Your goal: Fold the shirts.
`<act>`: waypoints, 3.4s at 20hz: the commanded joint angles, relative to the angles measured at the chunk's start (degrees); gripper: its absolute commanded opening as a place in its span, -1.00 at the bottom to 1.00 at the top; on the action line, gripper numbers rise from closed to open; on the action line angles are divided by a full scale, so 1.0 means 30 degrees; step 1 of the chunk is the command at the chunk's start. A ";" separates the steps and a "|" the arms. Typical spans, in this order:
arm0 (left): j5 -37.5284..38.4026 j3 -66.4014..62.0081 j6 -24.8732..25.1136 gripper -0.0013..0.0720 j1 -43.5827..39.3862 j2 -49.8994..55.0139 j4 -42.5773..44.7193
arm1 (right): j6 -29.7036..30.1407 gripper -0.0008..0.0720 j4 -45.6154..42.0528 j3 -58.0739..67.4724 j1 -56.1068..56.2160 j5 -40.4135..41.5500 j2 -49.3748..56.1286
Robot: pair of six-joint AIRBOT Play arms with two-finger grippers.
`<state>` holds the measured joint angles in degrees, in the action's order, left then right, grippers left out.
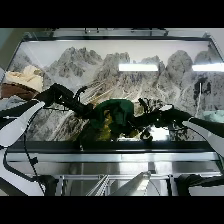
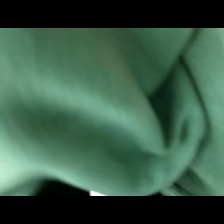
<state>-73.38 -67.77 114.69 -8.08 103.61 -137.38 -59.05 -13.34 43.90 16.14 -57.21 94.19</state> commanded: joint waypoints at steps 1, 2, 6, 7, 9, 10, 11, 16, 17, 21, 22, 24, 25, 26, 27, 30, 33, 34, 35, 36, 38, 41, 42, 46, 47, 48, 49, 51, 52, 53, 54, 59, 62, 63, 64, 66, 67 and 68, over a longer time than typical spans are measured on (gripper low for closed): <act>-0.0189 -0.0153 -0.0036 -0.89 -0.0233 0.0095 -0.0211 | 0.0270 -0.89 0.0495 -0.0007 0.0146 0.0976 0.0270; -0.0197 -0.0160 -0.0036 -0.89 -0.0189 0.0073 -0.0219 | 0.0291 -0.90 0.0546 0.0000 0.0124 0.1013 0.0255; -0.0189 -0.0131 -0.0036 -0.89 0.0801 -0.0896 -0.0197 | 0.0984 -0.90 -0.0029 -0.0007 -0.0277 0.0554 -0.1049; -0.0138 0.0044 -0.0036 -0.89 0.1246 -0.1348 -0.0197 | 0.0874 -0.90 -0.0699 -0.0007 -0.0634 0.0408 -0.1617; -0.0095 0.0743 -0.0036 -0.89 0.2412 -0.2390 0.0007 | -0.0634 -0.90 -0.3395 -0.0007 -0.1880 -0.0058 -0.2849; -0.0095 0.1209 -0.0029 -0.89 0.3082 -0.2907 0.0175 | -0.1377 -0.90 -0.5027 -0.0007 -0.2747 -0.0262 -0.3512; -0.0058 0.1843 -0.0015 -0.89 0.3869 -0.3555 0.0335 | -0.1938 -0.90 -0.6142 -0.0007 -0.3708 -0.0539 -0.4182; -0.0576 0.3840 0.0656 -0.89 0.8284 -0.7220 0.0255 | -0.2040 -0.90 -0.6492 0.0015 -1.0171 -0.0801 -0.7919; -0.0954 0.3679 0.0670 -0.89 0.9209 -0.7992 0.0248 | -0.2018 -0.90 -0.6499 0.0117 -1.1540 -0.0845 -0.8597; -0.2149 0.1712 0.0663 -0.89 1.2262 -1.0863 0.0248 | -0.1872 -0.90 -0.6484 0.0860 -1.5985 -0.1253 -1.0979; -0.2157 0.1304 0.0663 -0.89 1.2611 -1.1351 0.0248 | -0.1792 -0.90 -0.6484 0.0947 -1.6611 -0.1239 -1.1489; -0.2229 0.0780 0.0663 -0.89 1.2815 -1.1963 0.0240 | -0.1479 -0.90 -0.6368 0.0954 -1.7019 -0.1428 -1.2101; -0.2375 0.0707 0.0663 -0.89 1.2750 -1.2021 0.0226 | -0.1282 -0.90 -0.6273 0.0947 -1.6932 -0.1683 -1.2131; -0.2601 0.0729 0.0656 -0.89 1.2553 -1.1985 0.0270 | -0.1246 -0.87 -0.6273 0.0947 -1.6684 -0.2025 -1.2087; -0.2761 0.0758 0.0656 -0.89 1.2247 -1.1825 0.0262 | -0.1253 -0.46 -0.6266 0.0947 -1.6218 -0.2280 -1.1970; -0.2798 0.0750 0.0656 -0.29 1.0579 -1.0797 0.0313 | -0.1268 0.35 -0.6273 0.0729 -1.3770 -0.2441 -1.1307; -0.2514 0.0750 0.0656 0.98 0.9355 -0.9231 0.0452 | -0.1617 0.35 -0.6266 0.0160 -1.0200 -0.1428 -0.9697; -0.2499 0.0750 0.0656 0.98 0.9282 -0.8655 0.0459 | -0.1778 0.35 -0.6149 0.0058 -0.8859 -0.1056 -0.8874; -0.2535 0.0750 0.0627 0.98 0.9296 -0.8043 0.0466 | -0.1836 0.34 -0.5945 0.0058 -0.7643 -0.0787 -0.8043; -0.2543 0.0750 0.0612 0.98 0.9471 -0.7453 0.0459 | -0.1829 0.34 -0.5406 0.0058 -0.6390 -0.0423 -0.7089; -0.2776 0.0750 0.0612 0.98 0.9938 -0.6288 0.0452 | -0.1625 0.34 -0.3883 0.0058 -0.4065 0.0590 -0.5166; -0.3519 0.0750 0.0612 0.98 1.0542 -0.4787 0.0452 | -0.0066 0.34 -0.0138 0.0080 -0.1246 0.1530 -0.2331; -0.3577 0.0750 0.0619 0.98 1.0673 -0.4379 0.0444 | 0.0568 0.34 0.1384 0.0080 -0.0532 0.1515 -0.1421; -0.3519 0.0750 0.0860 0.98 1.0877 -0.3191 0.0444 | 0.2878 0.33 0.6331 0.0124 0.1202 0.1515 0.0656; -0.3446 0.0750 0.0918 0.98 1.0877 -0.2965 0.0437 | 0.3089 0.33 0.6921 0.0189 0.1370 0.1596 0.0860; -0.3351 0.0750 0.0954 0.98 1.0877 -0.2805 0.0444 | 0.3133 0.33 0.7162 0.0364 0.1421 0.1617 0.1042; -0.3286 0.0750 0.0984 0.98 1.0877 -0.2659 0.0437 | 0.3133 0.33 0.7402 0.0576 0.1450 0.1770 0.1202; -0.2965 0.0750 0.1158 0.98 1.0877 -0.2616 0.0401 | 0.3126 -0.02 0.7541 0.1217 0.1574 0.2375 0.1479; -0.2805 0.0750 0.1246 0.98 1.0877 -0.2616 0.0408 | 0.3111 -0.05 0.7548 0.1617 0.1661 0.2586 0.1647; -0.2528 0.0750 0.1275 0.97 1.0877 -0.2616 0.0452 | 0.3126 -0.39 0.7548 0.2091 0.1785 0.2659 0.1858; -0.2237 0.0750 0.1275 0.92 1.0877 -0.2616 0.0444 | 0.3140 -0.88 0.7541 0.2528 0.1872 0.2652 0.2033; -0.1734 0.0714 0.1348 -0.93 1.0987 -0.3351 -0.0648 | 0.4357 -0.90 0.7315 0.3337 0.0284 0.1821 0.0291; -0.2725 -0.0459 0.1413 -0.93 1.1519 -0.5982 -0.2091 | 0.4692 -0.90 0.7322 0.3519 -0.4087 0.0058 -0.4284; -0.3614 -0.1472 0.1319 -0.93 1.1781 -0.7074 -0.2565 | 0.4677 -0.90 0.7322 0.3796 -0.6033 -0.0095 -0.6266; -0.4175 -0.2703 0.0896 -0.93 1.1956 -0.8218 -0.2820 | 0.4503 -0.90 0.7322 0.4182 -0.7956 -0.0328 -0.8145; -0.4036 -0.5195 -0.0007 -0.91 1.2029 -1.0426 -0.2783 | 0.3891 -0.90 0.7322 0.5515 -1.1927 -0.0648 -1.1774; -0.3708 -0.6477 -0.0117 -0.91 1.1897 -1.1475 -0.2776 | 0.3883 -0.90 0.7322 0.6171 -1.3508 -0.0809 -1.3158; -0.3337 -0.7584 -0.0153 -0.90 1.1540 -1.2429 -0.2754 | 0.3854 -0.90 0.7322 0.6754 -1.4979 -0.1158 -1.4462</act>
<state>-84.55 -81.65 116.31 27.16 74.46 -144.62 -46.65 8.32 59.77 -15.44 -58.92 63.16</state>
